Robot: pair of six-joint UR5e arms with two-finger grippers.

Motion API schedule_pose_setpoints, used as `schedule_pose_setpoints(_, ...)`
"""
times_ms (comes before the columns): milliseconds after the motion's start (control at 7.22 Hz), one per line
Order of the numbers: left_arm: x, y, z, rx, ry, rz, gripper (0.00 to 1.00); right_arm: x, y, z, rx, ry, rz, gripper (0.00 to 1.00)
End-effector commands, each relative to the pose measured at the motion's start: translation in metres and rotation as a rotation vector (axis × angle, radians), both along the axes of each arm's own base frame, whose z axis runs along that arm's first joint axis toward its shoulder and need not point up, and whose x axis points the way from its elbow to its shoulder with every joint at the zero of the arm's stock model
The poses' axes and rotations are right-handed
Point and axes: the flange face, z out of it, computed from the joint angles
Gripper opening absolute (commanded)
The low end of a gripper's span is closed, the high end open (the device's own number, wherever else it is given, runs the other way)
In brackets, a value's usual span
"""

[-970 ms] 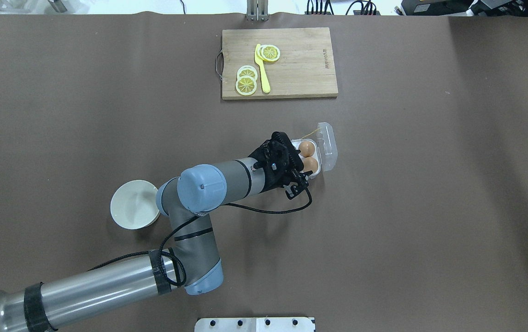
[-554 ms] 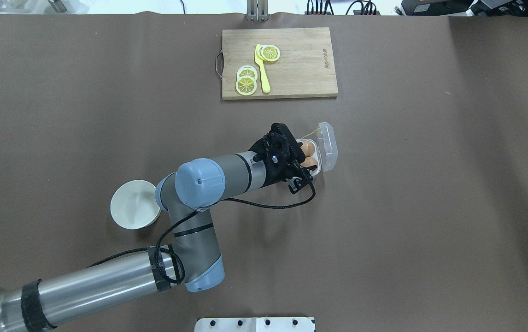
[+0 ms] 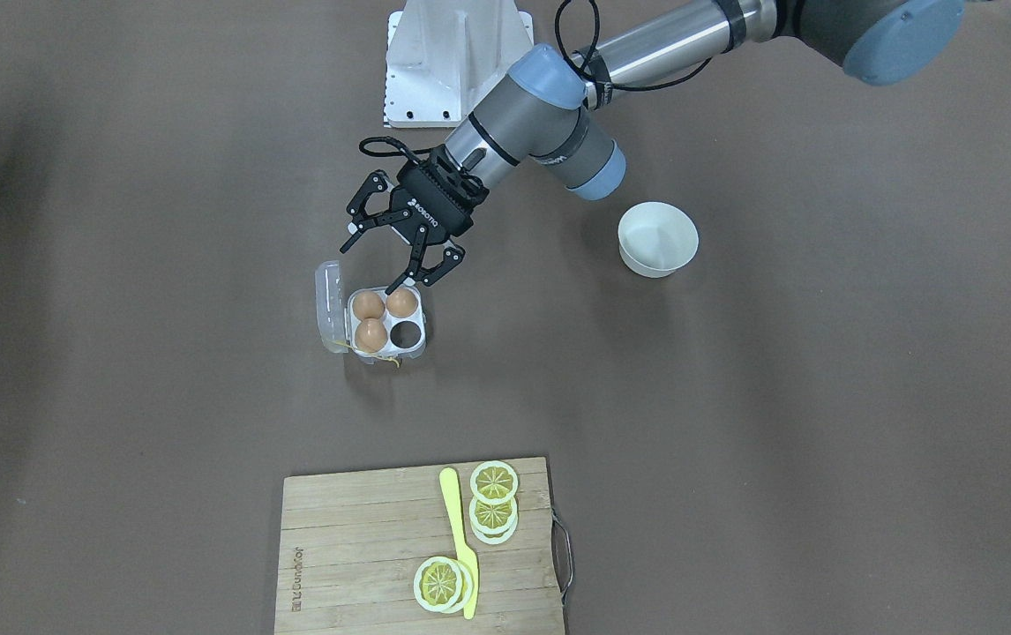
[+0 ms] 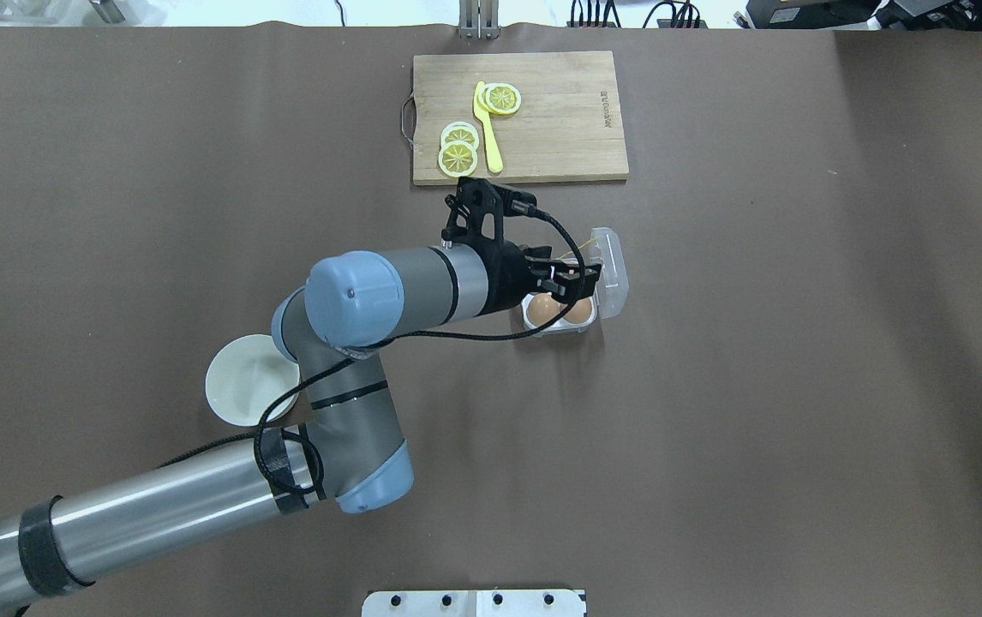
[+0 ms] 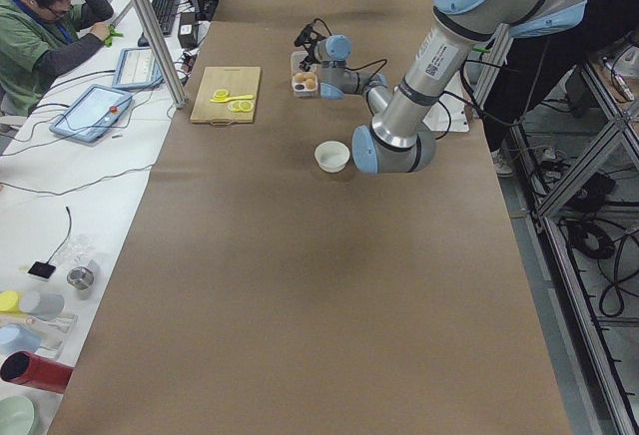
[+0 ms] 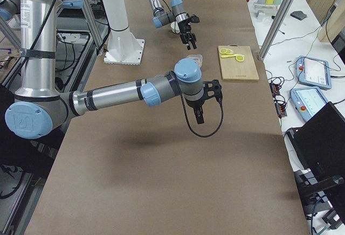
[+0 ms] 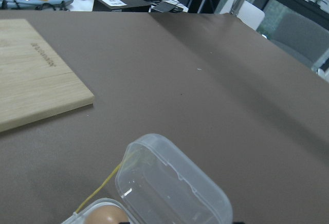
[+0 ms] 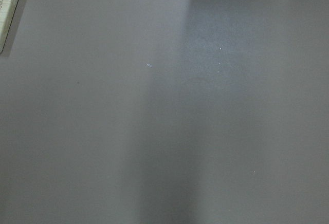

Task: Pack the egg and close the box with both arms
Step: 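Open the left gripper and withdraw the left arm away from the box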

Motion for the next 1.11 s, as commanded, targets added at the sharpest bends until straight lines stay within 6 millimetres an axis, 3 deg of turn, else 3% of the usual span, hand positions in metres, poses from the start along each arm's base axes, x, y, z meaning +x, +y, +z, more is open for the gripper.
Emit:
schedule_pose_setpoints(0, -0.090, -0.067, -0.016, -0.182, -0.096, 0.064, 0.98, -0.019, -0.002, -0.009, -0.028, -0.030, 0.017, 1.00)
schedule_pose_setpoints(277, -0.200, -0.097, 0.020, -0.320, -0.199, 0.150, 0.98, -0.049, -0.007, -0.026, -0.042, -0.067, 0.019, 1.00)
schedule_pose_setpoints(416, -0.244, -0.095, 0.062, -0.298, -0.241, 0.136, 0.99, -0.064, -0.011, -0.033, -0.047, -0.075, 0.004, 1.00)
schedule_pose_setpoints(554, -0.287, -0.106, 0.093, -0.265, -0.318, 0.140, 1.00, -0.077, -0.015, -0.042, -0.064, -0.088, 0.002, 1.00)
schedule_pose_setpoints(693, -0.337, -0.120, 0.096, -0.241, -0.400, 0.144, 1.00, -0.095, -0.017, -0.051, -0.083, -0.106, -0.002, 1.00)
schedule_pose_setpoints(831, -0.387, -0.124, 0.127, -0.236, -0.535, 0.149, 1.00, -0.115, -0.016, -0.062, -0.094, -0.136, -0.001, 1.00)
schedule_pose_setpoints(970, -0.422, -0.130, 0.154, -0.210, -0.653, 0.182, 1.00, -0.131, -0.013, -0.067, -0.103, -0.158, 0.001, 1.00)
